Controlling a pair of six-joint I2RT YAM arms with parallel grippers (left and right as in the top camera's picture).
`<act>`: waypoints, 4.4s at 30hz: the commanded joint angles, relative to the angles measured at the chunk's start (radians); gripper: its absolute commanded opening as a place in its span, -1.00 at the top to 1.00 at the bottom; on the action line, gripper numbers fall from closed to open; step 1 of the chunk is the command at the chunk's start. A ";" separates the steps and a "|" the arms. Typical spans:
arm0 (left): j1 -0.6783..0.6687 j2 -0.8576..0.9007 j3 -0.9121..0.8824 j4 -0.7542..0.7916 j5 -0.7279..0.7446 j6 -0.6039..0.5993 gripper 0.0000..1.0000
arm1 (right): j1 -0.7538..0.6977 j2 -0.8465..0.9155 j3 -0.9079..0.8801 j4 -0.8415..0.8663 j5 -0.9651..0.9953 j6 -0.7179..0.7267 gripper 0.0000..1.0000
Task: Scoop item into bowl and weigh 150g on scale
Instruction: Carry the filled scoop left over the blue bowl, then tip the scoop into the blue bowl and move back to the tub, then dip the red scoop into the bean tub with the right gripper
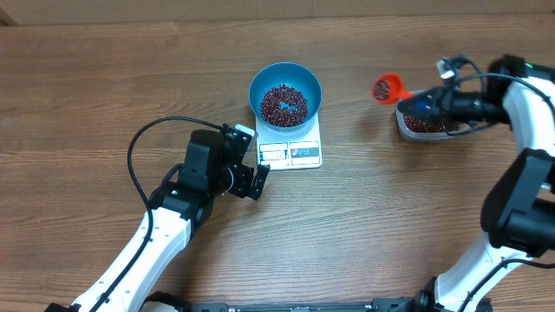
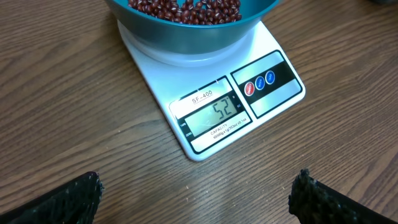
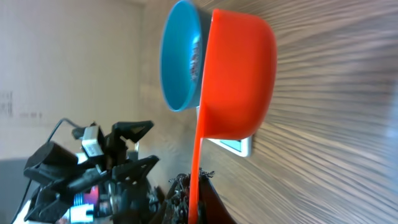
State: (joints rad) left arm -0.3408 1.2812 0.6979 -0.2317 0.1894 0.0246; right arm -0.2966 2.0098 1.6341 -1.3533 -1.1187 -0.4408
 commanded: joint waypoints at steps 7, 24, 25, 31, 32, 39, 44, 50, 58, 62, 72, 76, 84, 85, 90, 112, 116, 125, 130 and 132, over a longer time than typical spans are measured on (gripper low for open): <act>-0.002 0.006 -0.004 0.001 -0.006 -0.010 -0.99 | 0.251 0.006 0.227 0.082 0.064 0.212 0.93; -0.002 0.006 -0.004 0.001 -0.006 -0.010 -0.99 | 0.727 0.006 0.284 0.257 1.090 0.419 0.93; -0.002 0.006 -0.004 0.001 -0.006 -0.010 -0.99 | 0.763 0.006 0.293 0.258 1.193 0.419 0.93; -0.002 0.006 -0.004 0.001 -0.006 -0.010 -0.99 | 0.901 0.006 0.297 0.263 1.606 0.418 0.93; -0.002 0.006 -0.004 0.001 -0.006 -0.010 -0.99 | 0.916 0.006 0.297 0.264 1.643 0.418 0.93; -0.002 0.006 -0.004 0.001 -0.006 -0.010 -0.99 | 0.953 0.006 0.297 0.272 1.705 0.418 0.93; -0.002 0.006 -0.004 0.001 -0.006 -0.010 -0.99 | 0.928 0.000 0.297 0.275 1.543 0.418 0.93; -0.002 0.006 -0.004 0.001 -0.006 -0.010 -0.99 | 0.808 -0.102 0.298 0.270 1.288 0.418 0.93; -0.002 0.006 -0.004 0.001 -0.006 -0.010 -0.99 | 0.451 -0.270 0.298 0.148 1.067 0.407 0.93; -0.002 0.006 -0.004 0.001 -0.006 -0.010 -0.99 | 0.260 -0.265 0.297 0.031 1.060 0.381 0.93; -0.002 0.006 -0.004 0.001 -0.006 -0.010 -0.99 | 0.063 -0.185 0.104 0.051 1.028 0.300 0.93; -0.002 0.006 -0.004 0.001 -0.006 -0.010 -0.99 | 0.063 -0.179 0.015 0.122 1.030 0.273 0.93; -0.002 0.006 -0.004 0.001 -0.006 -0.010 -0.99 | 0.063 -0.158 -0.129 0.286 1.068 0.176 0.93; -0.002 0.006 -0.004 0.001 -0.006 -0.010 -0.99 | 0.063 -0.156 -0.143 0.303 1.083 0.177 0.93; -0.002 0.006 -0.004 0.001 -0.006 -0.010 -0.99 | 0.063 -0.150 -0.192 0.378 1.121 0.177 0.93; -0.002 0.006 -0.004 0.001 -0.006 -0.010 -0.99 | 0.128 -0.150 -0.221 0.370 0.982 0.136 0.93; -0.002 0.006 -0.004 0.001 -0.006 -0.010 -0.99 | 0.151 -0.150 -0.221 0.334 0.981 0.121 0.93; -0.002 0.006 -0.004 0.001 -0.006 -0.010 -0.99 | 0.130 -0.150 -0.221 0.297 0.782 0.126 0.93; -0.002 0.006 -0.004 0.001 -0.006 -0.010 -0.99 | 0.090 -0.150 -0.221 0.312 0.723 0.193 0.93; -0.002 0.006 -0.004 0.001 -0.006 -0.010 -0.99 | 0.074 -0.150 -0.221 0.323 0.723 0.238 0.93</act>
State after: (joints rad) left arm -0.3408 1.2812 0.6979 -0.2321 0.1894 0.0246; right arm -0.2024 1.8576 1.4181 -1.0458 -0.3351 -0.2756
